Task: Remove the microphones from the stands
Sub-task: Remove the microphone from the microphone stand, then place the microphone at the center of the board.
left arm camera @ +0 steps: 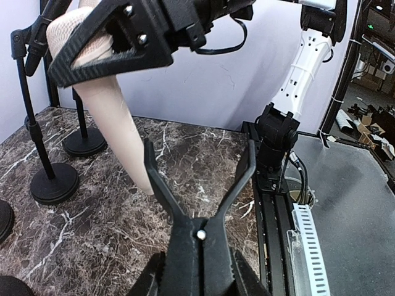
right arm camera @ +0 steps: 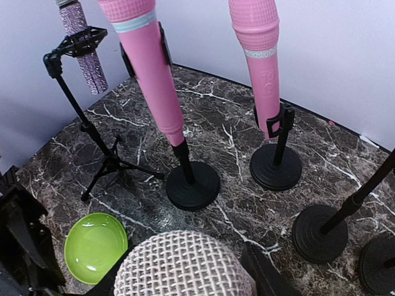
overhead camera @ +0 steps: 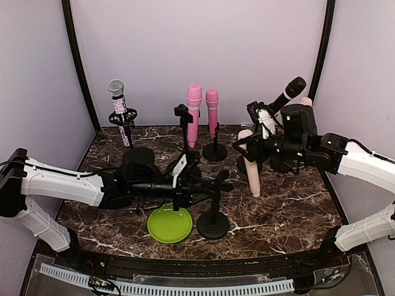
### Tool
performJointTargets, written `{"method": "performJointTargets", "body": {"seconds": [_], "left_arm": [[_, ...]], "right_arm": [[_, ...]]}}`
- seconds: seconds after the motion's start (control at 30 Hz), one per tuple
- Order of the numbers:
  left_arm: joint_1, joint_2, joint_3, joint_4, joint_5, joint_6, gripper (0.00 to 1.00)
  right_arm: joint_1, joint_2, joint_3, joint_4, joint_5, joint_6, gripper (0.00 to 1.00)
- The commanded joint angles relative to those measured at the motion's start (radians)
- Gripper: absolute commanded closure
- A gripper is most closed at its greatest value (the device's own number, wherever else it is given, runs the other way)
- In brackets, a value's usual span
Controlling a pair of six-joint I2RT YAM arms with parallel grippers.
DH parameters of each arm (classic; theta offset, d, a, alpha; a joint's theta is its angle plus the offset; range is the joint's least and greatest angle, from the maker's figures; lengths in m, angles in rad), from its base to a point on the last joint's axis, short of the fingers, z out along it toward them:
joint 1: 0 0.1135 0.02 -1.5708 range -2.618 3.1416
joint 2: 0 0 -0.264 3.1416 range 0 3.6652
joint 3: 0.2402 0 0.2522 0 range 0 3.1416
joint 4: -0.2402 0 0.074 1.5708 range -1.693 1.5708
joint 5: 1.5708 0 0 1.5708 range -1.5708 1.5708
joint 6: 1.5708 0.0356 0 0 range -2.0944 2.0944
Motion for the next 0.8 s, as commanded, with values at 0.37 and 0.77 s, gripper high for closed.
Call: {"method": "performJointTargets", "body": {"seconds": [0.37,0.77], "left_arm": [[0.021,-0.041,-0.031,0.011,0.031,-0.013,0.48],[0.046,-0.246,-0.011,-0.192,-0.168,-0.072,0.17]], "right_arm": [[-0.032,0.31,0.08,0.177,-0.005,-0.066,0.52],[-0.05,0.54,0.225,0.14,0.07,-0.066,0.52]]}}
